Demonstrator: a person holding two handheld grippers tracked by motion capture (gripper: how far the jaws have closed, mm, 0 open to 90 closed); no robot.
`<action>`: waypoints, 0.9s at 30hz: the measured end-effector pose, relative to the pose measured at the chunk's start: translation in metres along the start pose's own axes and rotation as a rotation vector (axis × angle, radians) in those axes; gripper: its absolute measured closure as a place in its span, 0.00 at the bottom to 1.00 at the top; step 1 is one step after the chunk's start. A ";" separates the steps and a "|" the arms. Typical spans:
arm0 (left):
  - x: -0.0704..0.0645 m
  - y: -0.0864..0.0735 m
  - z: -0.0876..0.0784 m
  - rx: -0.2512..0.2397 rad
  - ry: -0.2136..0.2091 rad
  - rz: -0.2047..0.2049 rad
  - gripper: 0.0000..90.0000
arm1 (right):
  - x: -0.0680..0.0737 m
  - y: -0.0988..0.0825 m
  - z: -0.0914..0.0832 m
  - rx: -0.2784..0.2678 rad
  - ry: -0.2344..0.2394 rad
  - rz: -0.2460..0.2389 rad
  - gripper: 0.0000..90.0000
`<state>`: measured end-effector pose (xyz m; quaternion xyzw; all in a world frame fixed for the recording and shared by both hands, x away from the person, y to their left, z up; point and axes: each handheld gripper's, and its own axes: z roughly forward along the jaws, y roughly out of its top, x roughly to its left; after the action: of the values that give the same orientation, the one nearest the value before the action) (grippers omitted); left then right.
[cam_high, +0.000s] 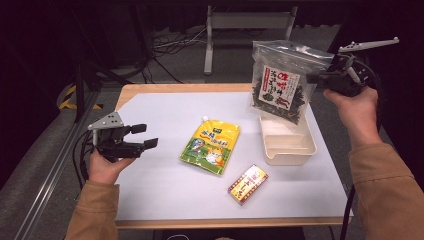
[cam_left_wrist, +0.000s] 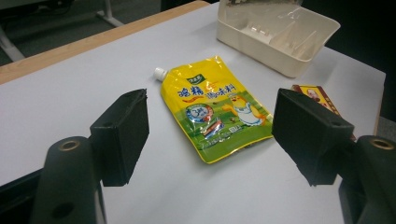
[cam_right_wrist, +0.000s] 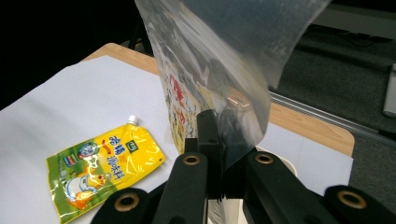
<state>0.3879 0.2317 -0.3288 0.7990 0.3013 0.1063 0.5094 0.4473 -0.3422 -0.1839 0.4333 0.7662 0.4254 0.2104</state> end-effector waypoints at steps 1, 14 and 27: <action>0.001 0.000 0.000 0.003 0.001 0.001 0.31 | -0.002 0.000 0.001 0.001 -0.003 0.000 0.99; 0.004 -0.004 0.003 0.030 -0.008 -0.026 0.30 | -0.014 -0.003 0.011 0.027 -0.068 0.018 0.99; 0.006 -0.005 0.006 0.048 -0.005 -0.030 0.30 | -0.024 -0.008 0.013 0.041 -0.104 0.053 0.99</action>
<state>0.3935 0.2318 -0.3370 0.8067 0.3144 0.0895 0.4924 0.4652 -0.3585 -0.1990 0.4793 0.7510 0.3917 0.2299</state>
